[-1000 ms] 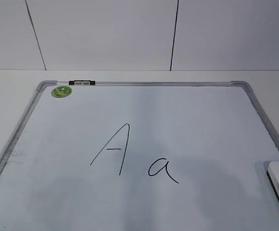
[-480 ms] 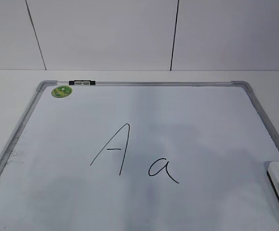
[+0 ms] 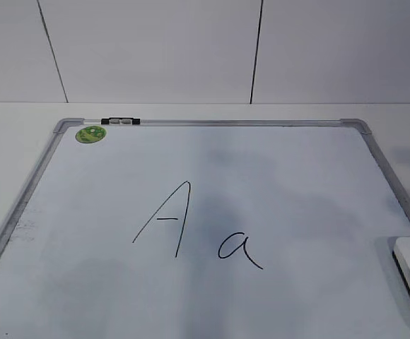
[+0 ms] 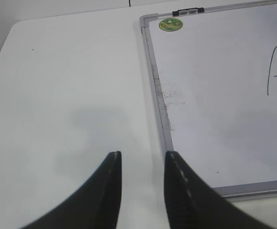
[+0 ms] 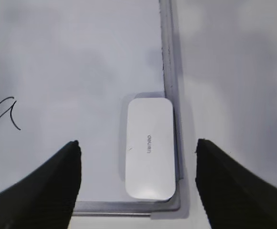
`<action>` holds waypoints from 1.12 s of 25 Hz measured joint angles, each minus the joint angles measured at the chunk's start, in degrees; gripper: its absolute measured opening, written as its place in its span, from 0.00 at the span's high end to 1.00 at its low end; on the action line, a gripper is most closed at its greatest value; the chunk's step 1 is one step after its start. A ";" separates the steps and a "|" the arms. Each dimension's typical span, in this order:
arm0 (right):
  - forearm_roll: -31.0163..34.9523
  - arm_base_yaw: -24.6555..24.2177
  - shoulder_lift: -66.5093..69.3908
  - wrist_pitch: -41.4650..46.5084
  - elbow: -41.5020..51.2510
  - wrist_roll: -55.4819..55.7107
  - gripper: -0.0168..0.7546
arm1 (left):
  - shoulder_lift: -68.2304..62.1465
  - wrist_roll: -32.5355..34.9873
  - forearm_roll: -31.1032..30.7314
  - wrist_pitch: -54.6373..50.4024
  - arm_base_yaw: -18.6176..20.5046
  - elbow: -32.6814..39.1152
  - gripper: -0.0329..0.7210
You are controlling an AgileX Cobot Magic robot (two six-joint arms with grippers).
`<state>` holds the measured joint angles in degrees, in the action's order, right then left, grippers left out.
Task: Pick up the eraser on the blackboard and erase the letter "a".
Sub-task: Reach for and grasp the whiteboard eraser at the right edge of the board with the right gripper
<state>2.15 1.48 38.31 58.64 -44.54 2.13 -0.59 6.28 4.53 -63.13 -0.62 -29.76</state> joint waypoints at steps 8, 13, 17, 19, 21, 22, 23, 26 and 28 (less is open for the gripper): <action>6.23 0.00 12.69 5.81 -2.56 -1.55 0.21 | 0.00 0.00 0.00 0.00 0.00 0.00 0.65; 6.79 0.00 18.80 9.80 -3.87 -2.13 0.21 | 0.00 0.00 0.00 0.00 0.00 0.00 0.65; 6.92 0.00 21.64 11.06 -4.15 -2.13 0.21 | 0.00 0.00 0.00 0.00 0.00 0.00 0.65; 6.92 0.12 22.49 11.45 -4.15 -2.13 0.21 | 0.00 0.00 0.00 0.00 0.00 0.00 0.65; 6.07 0.94 23.40 11.45 -4.15 -2.13 0.21 | 0.00 0.00 0.00 0.00 0.00 0.00 0.65; 5.36 1.51 23.83 11.45 -4.15 -1.55 0.21 | 0.00 0.00 0.00 0.00 0.00 0.00 0.65; 4.49 2.22 24.20 11.45 -4.15 -1.01 0.21 | 0.00 0.00 0.00 0.00 0.00 0.00 0.65; 2.07 3.64 25.18 11.54 -4.15 0.79 0.21 | 0.00 0.00 0.00 0.00 0.00 0.00 0.65; 0.48 4.23 25.90 11.54 -4.15 1.74 0.21 | 0.00 0.00 0.00 0.00 0.00 0.00 0.65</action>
<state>2.63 5.71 64.21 70.17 -48.69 3.87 -0.59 6.28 4.53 -63.13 -0.62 -29.76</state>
